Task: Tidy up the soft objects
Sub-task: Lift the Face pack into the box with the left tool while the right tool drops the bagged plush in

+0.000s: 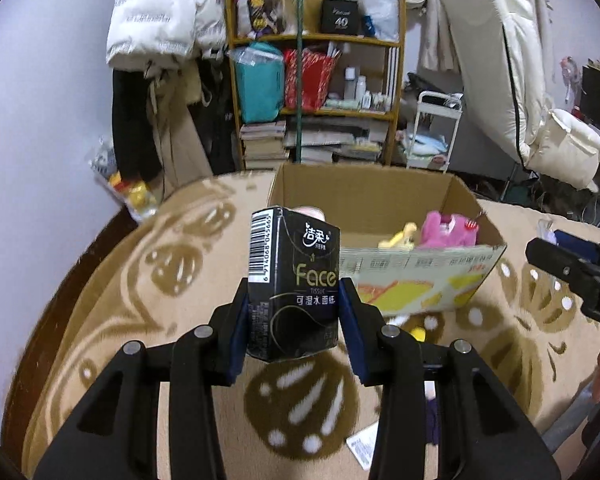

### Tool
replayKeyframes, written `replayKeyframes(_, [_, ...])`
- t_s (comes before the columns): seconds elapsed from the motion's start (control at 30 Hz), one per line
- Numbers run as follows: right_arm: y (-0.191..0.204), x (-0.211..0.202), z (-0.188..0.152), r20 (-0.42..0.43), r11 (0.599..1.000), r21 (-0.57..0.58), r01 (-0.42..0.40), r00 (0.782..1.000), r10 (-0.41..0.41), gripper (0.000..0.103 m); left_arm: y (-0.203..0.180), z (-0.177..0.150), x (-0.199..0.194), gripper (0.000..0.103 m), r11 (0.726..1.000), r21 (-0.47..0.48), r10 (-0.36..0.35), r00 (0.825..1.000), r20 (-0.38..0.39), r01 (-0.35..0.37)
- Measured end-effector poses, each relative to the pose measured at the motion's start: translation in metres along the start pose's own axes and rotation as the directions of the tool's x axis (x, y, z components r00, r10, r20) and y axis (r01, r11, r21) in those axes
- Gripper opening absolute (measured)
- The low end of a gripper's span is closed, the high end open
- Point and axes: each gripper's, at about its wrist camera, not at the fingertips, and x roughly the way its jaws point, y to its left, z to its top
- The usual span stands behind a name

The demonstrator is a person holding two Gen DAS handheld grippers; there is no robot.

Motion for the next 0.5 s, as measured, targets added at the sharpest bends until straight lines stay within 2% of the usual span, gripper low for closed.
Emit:
replayKeyframes(0.23, [0.002, 0.004, 0.013, 0.058, 1.0, -0.006, 0.004, 0.998, -0.004, 0.079, -0.011, 0.023, 0.008, 0.039, 0.999, 0.052, -0.008, 0.999, 0.047, 0.005])
replayKeyframes(0.5, [0.0, 0.016, 0.029, 0.101, 1.0, -0.011, -0.005, 0.995, 0.006, 0.08, -0.016, 0.044, 0.023, 0.039, 0.997, 0.074, -0.006, 0.998, 0.059, 0.002])
